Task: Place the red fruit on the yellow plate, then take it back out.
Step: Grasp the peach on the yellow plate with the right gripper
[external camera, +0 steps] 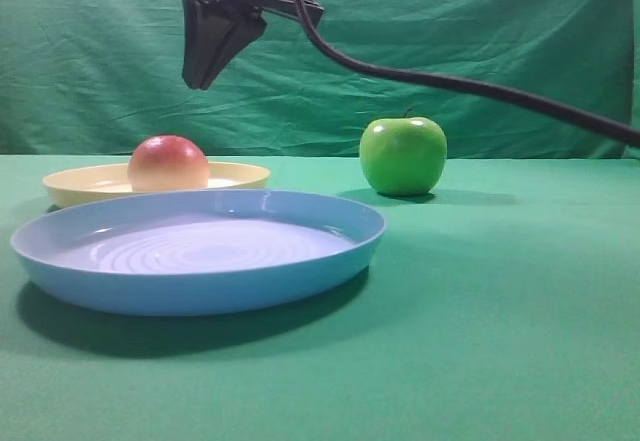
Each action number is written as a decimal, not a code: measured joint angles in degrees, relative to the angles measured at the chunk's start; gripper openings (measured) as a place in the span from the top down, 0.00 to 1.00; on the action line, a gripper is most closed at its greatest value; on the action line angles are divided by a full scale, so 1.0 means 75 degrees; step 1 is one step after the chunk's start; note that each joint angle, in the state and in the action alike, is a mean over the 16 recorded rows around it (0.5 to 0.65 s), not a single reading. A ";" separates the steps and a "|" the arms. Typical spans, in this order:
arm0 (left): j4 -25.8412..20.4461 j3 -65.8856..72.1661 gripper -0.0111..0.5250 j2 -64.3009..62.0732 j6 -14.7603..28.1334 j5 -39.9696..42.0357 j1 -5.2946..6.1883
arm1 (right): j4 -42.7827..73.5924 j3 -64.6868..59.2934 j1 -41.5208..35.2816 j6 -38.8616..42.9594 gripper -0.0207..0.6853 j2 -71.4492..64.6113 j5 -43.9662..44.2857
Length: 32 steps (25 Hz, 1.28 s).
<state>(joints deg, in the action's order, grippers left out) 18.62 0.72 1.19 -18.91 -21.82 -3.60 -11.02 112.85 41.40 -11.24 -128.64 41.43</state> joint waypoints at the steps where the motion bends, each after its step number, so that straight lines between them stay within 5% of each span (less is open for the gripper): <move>1: 0.0000 0.0000 0.98 0.0000 0.0000 0.0000 0.0000 | -0.0005 0.0017 0.0000 -0.0010 0.45 -0.0060 -0.0110; 8: 0.0000 0.0000 0.98 0.0000 0.0000 0.0000 0.0000 | -0.0050 0.0048 0.0000 -0.0051 0.08 -0.0509 -0.0797; 14: 0.0000 0.0000 0.98 0.0000 0.0000 0.0000 0.0000 | -0.0099 0.0049 0.0000 -0.0068 0.03 -0.0872 -0.1111; 20: 0.0000 0.0000 0.98 0.0000 0.0000 0.0000 0.0000 | -0.0133 0.0068 0.0000 -0.0085 0.13 -0.1136 -0.1156; 32: 0.0000 0.0000 0.98 0.0000 0.0000 0.0000 0.0000 | 0.0116 0.0117 -0.0046 -0.0058 0.57 -0.0885 -0.0368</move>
<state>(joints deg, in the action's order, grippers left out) 18.62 0.72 1.19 -18.91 -21.82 -3.60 -10.15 113.73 41.06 -11.68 -135.27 38.66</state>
